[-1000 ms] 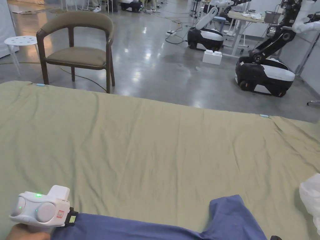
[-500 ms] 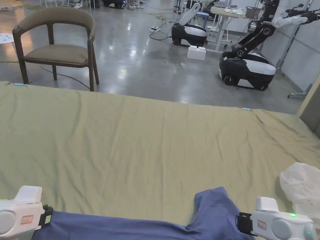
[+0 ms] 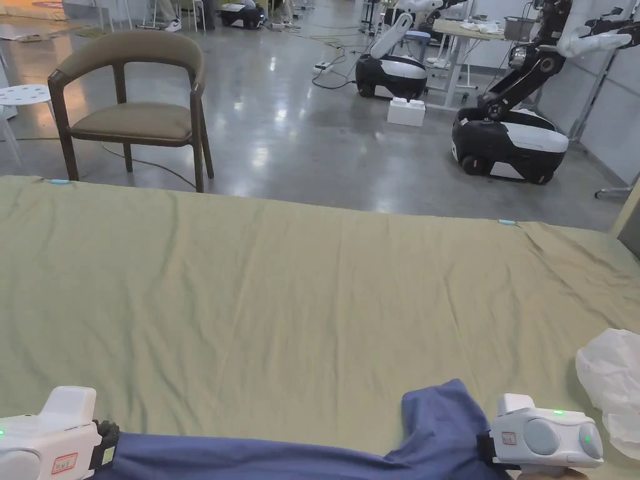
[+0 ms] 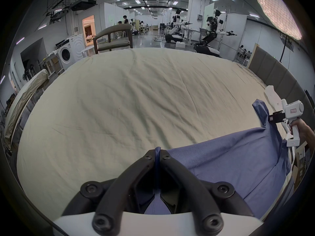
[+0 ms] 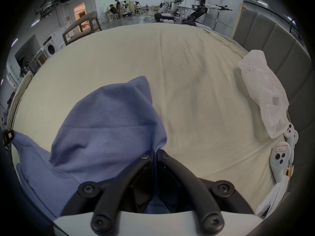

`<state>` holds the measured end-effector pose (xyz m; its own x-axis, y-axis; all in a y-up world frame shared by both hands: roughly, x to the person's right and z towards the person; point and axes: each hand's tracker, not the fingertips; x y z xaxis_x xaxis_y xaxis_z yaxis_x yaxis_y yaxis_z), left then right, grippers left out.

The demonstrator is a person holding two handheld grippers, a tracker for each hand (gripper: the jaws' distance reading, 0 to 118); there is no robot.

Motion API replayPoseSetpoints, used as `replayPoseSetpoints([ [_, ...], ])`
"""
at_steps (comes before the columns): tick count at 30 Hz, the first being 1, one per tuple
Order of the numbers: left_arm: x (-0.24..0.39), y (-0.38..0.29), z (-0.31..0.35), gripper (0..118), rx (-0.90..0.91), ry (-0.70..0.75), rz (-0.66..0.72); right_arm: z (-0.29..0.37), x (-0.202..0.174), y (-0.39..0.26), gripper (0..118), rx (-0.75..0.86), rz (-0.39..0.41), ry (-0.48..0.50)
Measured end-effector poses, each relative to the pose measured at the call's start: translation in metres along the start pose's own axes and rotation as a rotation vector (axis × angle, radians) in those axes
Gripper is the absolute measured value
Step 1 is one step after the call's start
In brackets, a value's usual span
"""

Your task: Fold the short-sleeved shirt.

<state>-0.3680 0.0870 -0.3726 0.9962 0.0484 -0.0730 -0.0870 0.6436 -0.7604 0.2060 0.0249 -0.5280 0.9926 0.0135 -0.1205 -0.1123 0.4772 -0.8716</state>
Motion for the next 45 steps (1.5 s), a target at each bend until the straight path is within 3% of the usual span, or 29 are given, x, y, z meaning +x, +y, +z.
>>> replayPoseSetpoints([
  [2,-0.001,-0.002,0.003,0,0.004,0.001,0.009,0.004,0.002,-0.002,1,0.012,-0.001,-0.008],
  [6,-0.006,-0.001,0.013,0,0.024,0.003,0.028,0.035,0.012,-0.009,1,0.082,-0.079,-0.004],
  [10,-0.010,0.001,0.032,0,0.057,-0.006,0.035,0.081,0.016,-0.020,1,0.161,-0.050,0.022],
  [18,-0.017,-0.018,0.080,0,0.130,-0.029,0.043,0.170,0.027,-0.067,1,0.244,-0.076,0.054],
  [28,-0.033,-0.072,0.134,0,0.176,-0.060,0.016,0.248,0.011,-0.143,1,0.265,0.081,-0.031],
  [35,-0.025,-0.133,0.139,0,0.018,-0.040,-0.060,0.235,0.000,-0.207,1,0.147,0.147,-0.123],
  [39,-0.014,-0.161,0.128,0,-0.107,-0.010,-0.103,0.216,-0.007,-0.235,1,0.063,0.168,-0.137],
  [45,-0.008,-0.177,0.116,0,-0.156,0.026,-0.116,0.198,-0.012,-0.258,1,-0.011,0.167,-0.142],
])
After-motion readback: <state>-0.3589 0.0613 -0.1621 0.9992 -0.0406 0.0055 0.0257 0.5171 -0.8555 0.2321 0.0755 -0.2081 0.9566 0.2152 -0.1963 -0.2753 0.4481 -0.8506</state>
